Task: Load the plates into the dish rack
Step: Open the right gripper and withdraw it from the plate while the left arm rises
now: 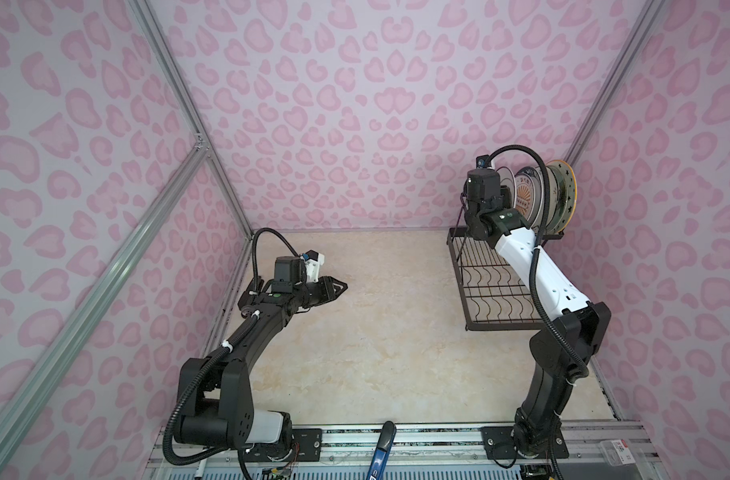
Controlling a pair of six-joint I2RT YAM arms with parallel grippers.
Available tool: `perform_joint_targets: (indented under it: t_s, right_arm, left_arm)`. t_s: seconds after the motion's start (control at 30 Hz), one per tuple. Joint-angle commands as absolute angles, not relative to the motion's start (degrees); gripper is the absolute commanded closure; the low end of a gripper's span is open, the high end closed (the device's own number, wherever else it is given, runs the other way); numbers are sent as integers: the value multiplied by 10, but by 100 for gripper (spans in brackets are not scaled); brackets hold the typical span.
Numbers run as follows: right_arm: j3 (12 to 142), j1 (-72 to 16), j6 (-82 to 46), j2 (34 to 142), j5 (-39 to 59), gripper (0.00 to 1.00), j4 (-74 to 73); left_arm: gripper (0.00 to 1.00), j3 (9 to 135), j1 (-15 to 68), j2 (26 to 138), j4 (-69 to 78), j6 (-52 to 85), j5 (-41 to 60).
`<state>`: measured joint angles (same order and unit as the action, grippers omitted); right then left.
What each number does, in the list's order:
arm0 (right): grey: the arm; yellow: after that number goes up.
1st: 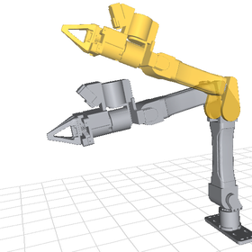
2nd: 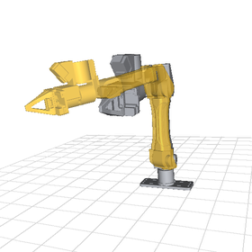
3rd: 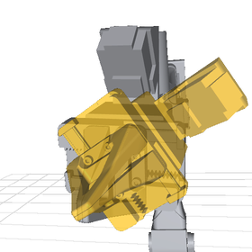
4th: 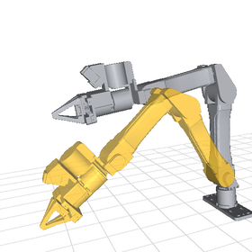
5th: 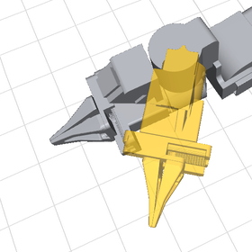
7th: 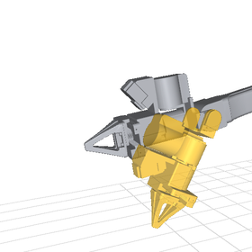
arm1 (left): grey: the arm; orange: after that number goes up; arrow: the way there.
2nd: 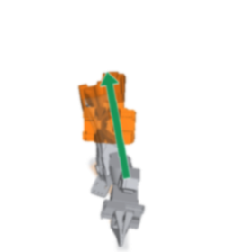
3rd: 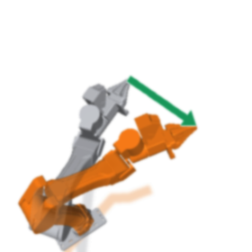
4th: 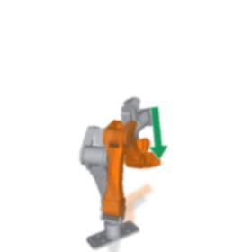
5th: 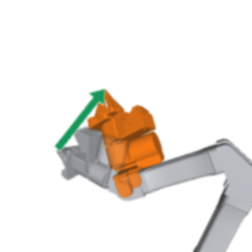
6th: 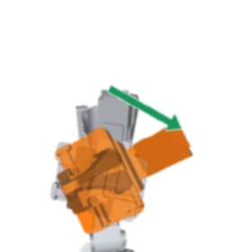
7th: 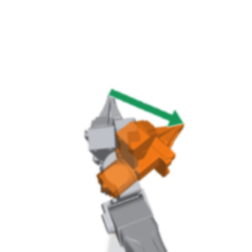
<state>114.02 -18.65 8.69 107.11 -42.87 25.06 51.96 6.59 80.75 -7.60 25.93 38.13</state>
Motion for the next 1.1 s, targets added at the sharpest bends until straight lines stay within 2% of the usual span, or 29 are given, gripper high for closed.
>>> perform_joint_targets:
  t_s: [0.0,0.27,0.63,0.7,0.77,1.03,1.07]
  right_arm:
    - [1140,-187,90,1064,-419,57,237]
    - [1122,-186,84,1031,-403,54,223]
    - [1015,-191,59,935,-333,51,163]
    - [998,-191,55,918,-310,49,151]
    - [978,-191,50,899,-278,47,135]
    - [876,-191,30,821,-150,34,56]
    - [862,-191,26,811,-136,32,47]
  left_arm:
    - [65,525,65,799,-75,254,378]
    - [65,531,63,795,-75,257,371]
    - [65,552,58,780,-89,252,358]
    - [65,557,56,774,-93,250,354]
    - [60,564,53,768,-100,245,351]
    - [59,600,40,751,-80,247,340]
    - [54,607,39,749,-79,246,339]
